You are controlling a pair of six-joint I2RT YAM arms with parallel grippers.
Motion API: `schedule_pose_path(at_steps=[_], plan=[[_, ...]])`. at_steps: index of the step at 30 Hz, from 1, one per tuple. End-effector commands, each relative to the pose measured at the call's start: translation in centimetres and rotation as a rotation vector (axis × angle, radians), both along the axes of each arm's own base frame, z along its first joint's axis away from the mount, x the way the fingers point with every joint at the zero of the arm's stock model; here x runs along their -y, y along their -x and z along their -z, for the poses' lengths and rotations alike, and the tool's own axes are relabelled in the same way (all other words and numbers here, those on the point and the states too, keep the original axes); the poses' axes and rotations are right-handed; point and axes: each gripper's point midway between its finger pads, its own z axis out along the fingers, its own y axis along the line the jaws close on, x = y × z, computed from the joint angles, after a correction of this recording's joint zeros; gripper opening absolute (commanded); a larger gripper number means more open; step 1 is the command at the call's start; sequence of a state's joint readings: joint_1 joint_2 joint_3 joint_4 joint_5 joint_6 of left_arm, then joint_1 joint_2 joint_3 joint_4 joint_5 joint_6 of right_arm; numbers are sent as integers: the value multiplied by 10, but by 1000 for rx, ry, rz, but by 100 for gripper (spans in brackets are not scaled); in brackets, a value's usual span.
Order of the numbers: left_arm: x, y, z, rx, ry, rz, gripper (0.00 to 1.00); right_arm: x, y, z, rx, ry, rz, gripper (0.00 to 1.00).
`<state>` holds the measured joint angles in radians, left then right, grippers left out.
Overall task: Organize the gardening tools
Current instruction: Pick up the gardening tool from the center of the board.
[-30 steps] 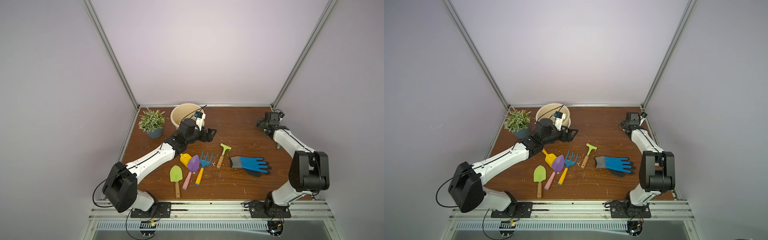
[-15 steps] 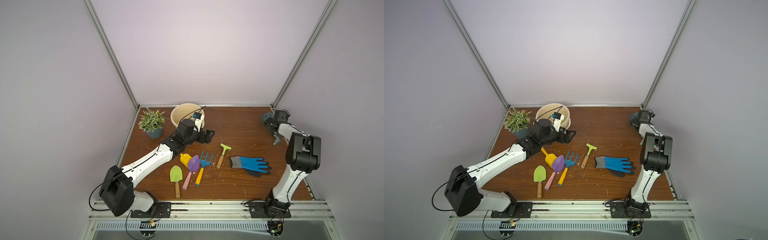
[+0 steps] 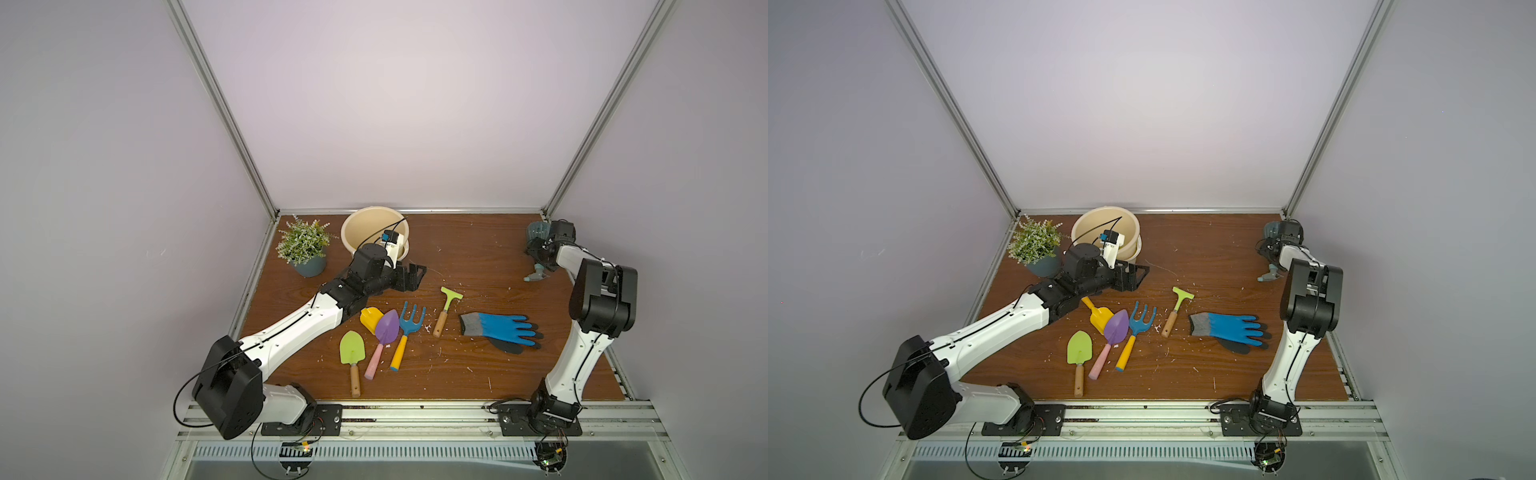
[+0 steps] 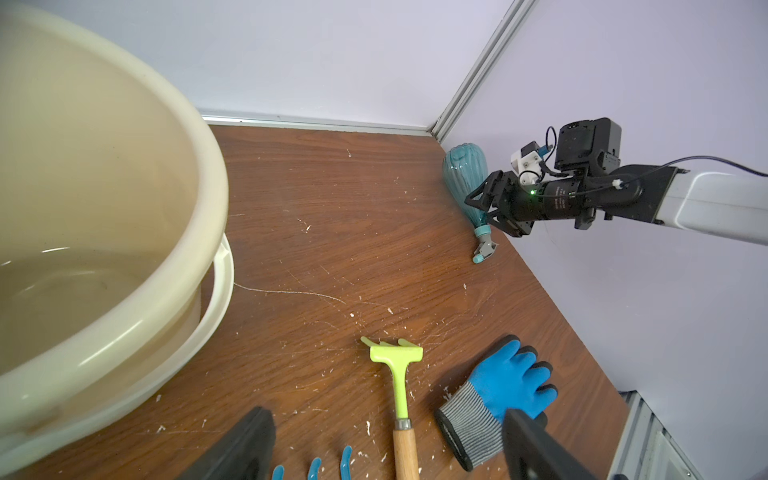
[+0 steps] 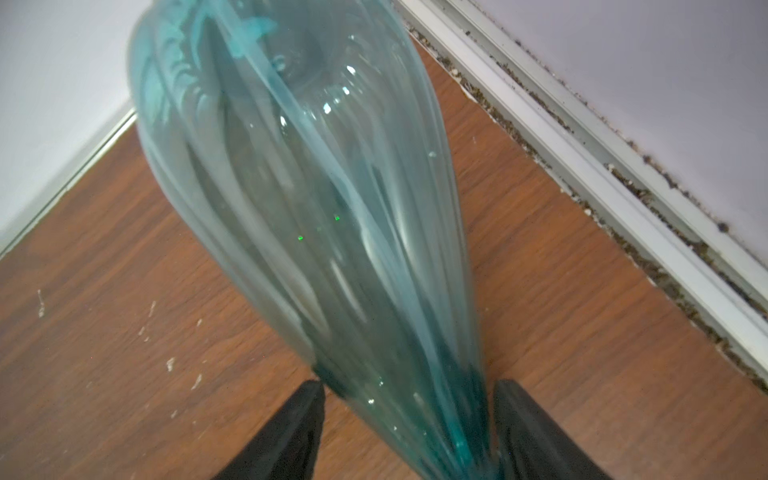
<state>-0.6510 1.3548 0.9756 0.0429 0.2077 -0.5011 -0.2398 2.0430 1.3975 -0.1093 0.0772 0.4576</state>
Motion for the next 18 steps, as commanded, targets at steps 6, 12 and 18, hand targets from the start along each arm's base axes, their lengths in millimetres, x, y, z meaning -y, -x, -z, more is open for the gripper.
schedule_pose_path(at_steps=[6, 12, 18], plan=[[-5, -1, -17, 37, 52, -21, 89, -16, 7, 16, -111, 41, -27, 69], [-13, 5, -15, 38, 58, -44, 89, -13, 3, 16, -145, 74, -44, 66], [-17, 7, -18, 48, 58, -54, 89, -15, 0, 27, -184, 59, -60, 43]])
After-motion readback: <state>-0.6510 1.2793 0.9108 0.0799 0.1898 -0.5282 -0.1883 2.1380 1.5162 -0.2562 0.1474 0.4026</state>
